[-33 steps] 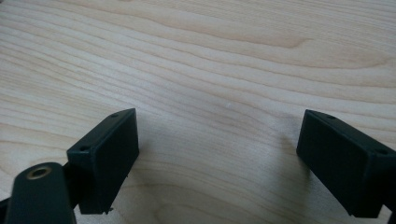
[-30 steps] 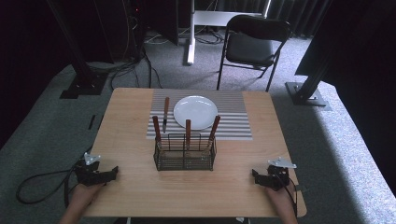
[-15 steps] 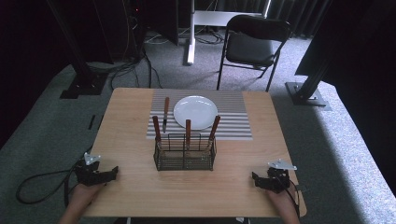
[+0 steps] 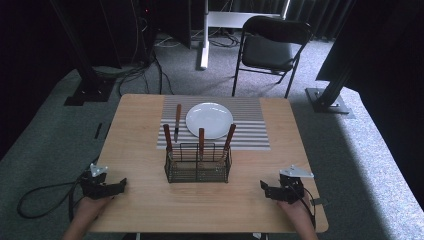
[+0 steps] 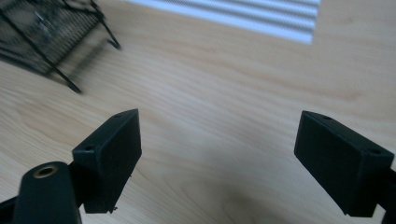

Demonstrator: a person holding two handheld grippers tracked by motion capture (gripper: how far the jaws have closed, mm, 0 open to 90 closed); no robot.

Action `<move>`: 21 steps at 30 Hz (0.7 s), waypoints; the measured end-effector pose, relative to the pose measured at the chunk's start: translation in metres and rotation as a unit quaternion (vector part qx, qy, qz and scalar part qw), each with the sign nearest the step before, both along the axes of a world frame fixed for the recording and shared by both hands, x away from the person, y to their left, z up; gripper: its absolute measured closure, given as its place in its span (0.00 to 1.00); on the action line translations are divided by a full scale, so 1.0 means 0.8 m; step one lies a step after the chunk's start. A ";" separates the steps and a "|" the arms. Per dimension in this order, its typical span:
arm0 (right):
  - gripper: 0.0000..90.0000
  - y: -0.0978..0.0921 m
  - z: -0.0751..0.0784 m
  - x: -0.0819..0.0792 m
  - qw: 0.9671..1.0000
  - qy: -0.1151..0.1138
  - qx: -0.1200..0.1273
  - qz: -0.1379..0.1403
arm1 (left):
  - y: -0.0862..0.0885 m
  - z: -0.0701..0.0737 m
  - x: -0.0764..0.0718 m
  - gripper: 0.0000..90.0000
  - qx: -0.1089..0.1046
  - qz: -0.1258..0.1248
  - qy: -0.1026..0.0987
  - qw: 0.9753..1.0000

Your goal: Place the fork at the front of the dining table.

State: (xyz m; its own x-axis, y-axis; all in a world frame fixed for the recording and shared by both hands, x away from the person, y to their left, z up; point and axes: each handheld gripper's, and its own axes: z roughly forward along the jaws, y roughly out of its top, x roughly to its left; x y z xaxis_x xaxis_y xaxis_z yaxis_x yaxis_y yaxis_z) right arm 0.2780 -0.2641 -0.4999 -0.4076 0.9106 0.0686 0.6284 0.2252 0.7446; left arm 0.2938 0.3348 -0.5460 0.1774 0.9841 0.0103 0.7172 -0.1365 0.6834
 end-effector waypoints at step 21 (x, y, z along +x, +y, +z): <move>0.16 0.061 0.105 0.019 0.995 -0.072 0.061 0.028 | 0.001 0.000 0.000 0.00 0.000 -0.003 0.000 1.000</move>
